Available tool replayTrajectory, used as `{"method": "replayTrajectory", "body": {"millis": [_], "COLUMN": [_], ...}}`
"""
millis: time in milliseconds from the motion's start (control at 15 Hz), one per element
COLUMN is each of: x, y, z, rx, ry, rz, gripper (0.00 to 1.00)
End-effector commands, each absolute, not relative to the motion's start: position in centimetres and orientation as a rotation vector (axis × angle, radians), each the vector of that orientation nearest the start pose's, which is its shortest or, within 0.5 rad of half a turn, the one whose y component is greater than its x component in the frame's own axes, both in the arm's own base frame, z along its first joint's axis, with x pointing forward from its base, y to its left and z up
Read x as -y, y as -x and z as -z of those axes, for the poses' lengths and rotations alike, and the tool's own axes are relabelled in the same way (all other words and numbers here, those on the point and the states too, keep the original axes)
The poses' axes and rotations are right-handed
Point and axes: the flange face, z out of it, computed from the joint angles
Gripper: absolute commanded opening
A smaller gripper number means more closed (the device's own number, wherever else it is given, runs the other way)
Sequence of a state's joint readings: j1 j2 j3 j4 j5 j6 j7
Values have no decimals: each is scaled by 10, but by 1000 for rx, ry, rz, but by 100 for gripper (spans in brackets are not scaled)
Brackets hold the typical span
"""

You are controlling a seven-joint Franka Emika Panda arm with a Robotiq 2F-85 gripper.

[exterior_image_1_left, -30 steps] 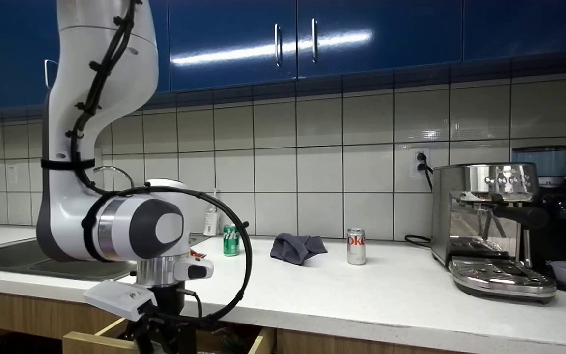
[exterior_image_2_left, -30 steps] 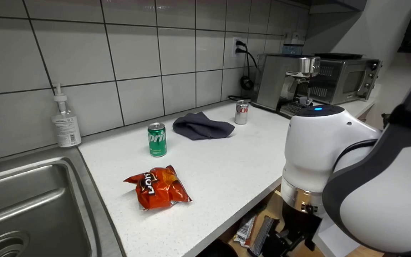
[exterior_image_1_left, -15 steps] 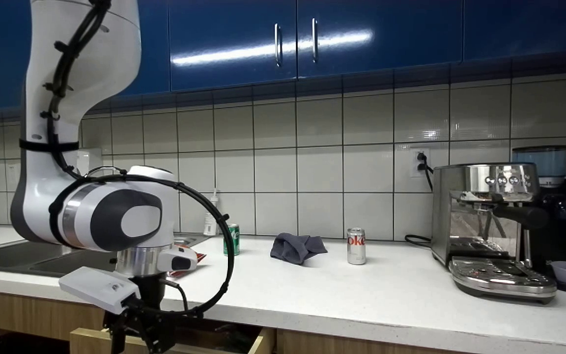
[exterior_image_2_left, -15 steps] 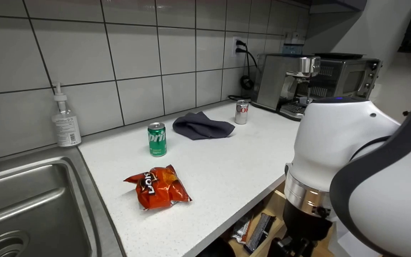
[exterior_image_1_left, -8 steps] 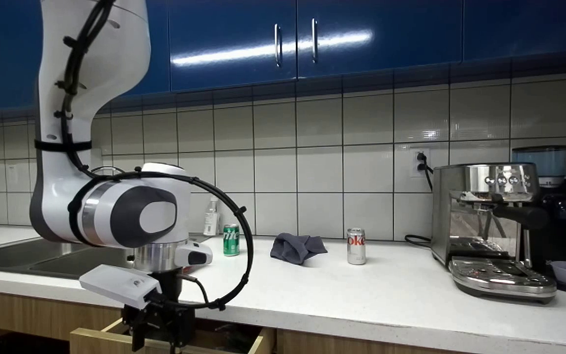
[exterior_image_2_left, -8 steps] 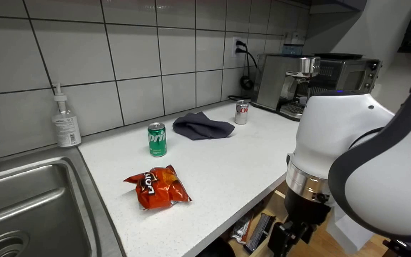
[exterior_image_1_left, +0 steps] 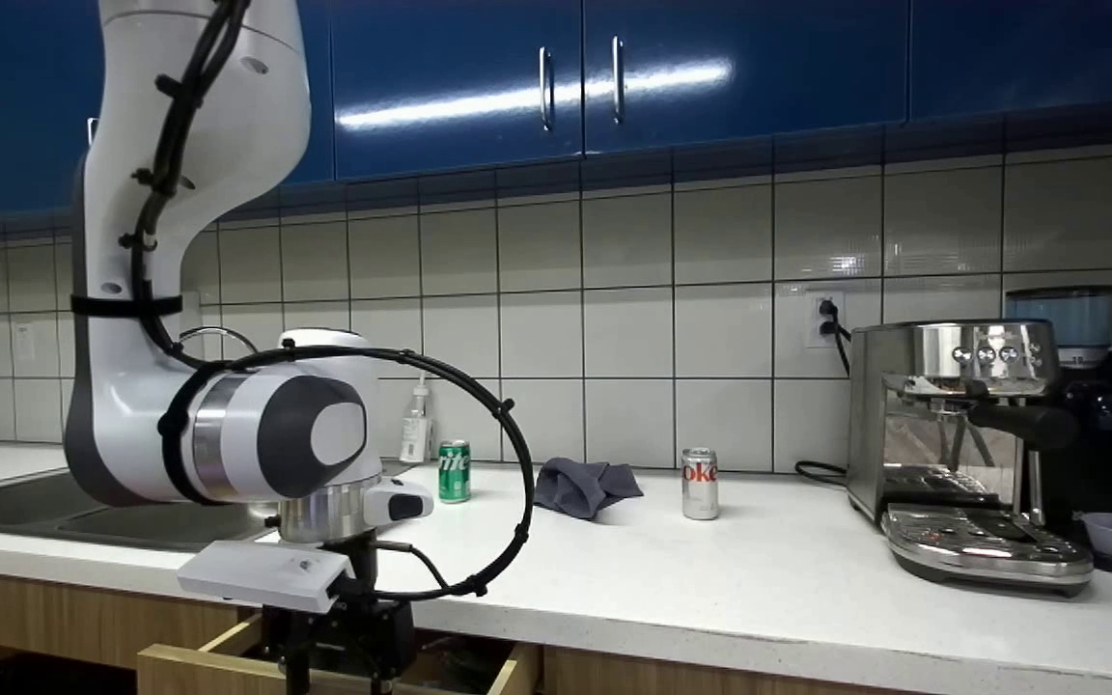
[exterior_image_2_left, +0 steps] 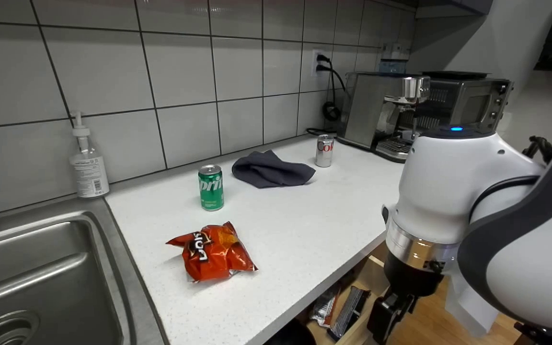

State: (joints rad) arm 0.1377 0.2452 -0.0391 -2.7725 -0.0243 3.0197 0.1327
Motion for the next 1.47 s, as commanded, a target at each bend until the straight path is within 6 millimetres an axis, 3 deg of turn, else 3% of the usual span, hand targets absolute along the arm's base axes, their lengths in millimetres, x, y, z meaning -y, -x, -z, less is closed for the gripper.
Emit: {"method": "replayTrajectory", "body": {"millis": [0, 333, 667, 1400], "x": [-39, -46, -54, -62], "y": [-379, -383, -393, -425], "z": [-135, -115, -104, -99], "rx": [-22, -87, -265, -489], "ry": [3176, 3182, 3150, 3088], "rz": [91, 158, 301, 556], "gripper": [100, 100, 100, 100]}}
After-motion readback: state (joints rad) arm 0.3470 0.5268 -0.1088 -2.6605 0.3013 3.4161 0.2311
